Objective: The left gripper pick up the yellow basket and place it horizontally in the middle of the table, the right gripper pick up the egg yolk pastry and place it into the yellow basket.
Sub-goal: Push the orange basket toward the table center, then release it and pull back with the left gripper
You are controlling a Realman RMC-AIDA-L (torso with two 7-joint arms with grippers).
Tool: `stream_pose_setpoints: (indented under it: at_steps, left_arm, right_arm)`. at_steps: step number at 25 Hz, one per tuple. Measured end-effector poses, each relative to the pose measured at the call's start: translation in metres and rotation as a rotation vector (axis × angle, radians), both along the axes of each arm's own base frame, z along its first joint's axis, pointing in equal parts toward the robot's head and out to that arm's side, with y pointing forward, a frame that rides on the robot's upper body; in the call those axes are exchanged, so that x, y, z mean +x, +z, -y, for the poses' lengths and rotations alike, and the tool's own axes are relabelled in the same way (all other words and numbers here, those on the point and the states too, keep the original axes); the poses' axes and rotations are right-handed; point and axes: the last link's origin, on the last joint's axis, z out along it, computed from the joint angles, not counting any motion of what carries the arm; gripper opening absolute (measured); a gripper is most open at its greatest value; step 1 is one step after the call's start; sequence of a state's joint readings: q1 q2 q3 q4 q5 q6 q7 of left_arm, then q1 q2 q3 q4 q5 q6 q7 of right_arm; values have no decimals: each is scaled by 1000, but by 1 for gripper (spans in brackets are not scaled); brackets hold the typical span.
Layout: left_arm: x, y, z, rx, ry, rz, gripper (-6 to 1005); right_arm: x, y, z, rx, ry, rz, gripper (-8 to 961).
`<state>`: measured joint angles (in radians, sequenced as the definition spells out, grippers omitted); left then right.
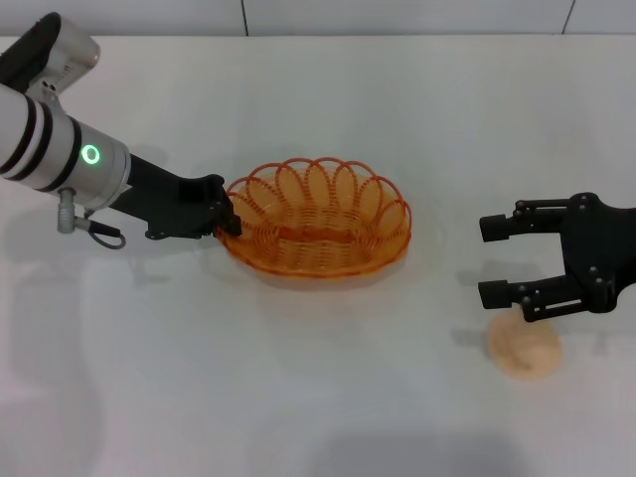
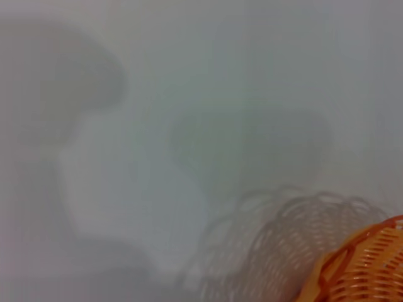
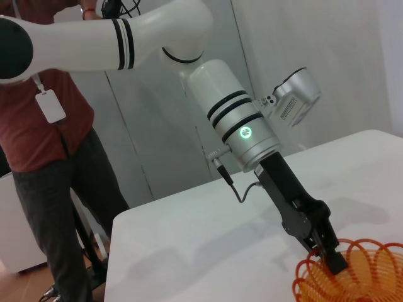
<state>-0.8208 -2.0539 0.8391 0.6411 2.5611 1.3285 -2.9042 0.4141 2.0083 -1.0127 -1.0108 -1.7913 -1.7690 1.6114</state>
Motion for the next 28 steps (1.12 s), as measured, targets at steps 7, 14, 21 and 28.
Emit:
stream_pose_setpoints:
  at_steps: [7,14,21,28]
  left_arm:
    - [1,0,-1,-1,-8,-2,83]
    - [2,0,0,-3,-10,2,100]
    - [3,-1,1,-6,-20,24,141]
    - [4,1,1,10,-18,64,181]
  right_arm:
    - [2,0,-1,10,-5,11,810]
    - [4,-1,-2,10,-11,26,809]
    - [4,-1,-2,12,-14,27,805]
    - [4,-1,-2,11,-14,26,802]
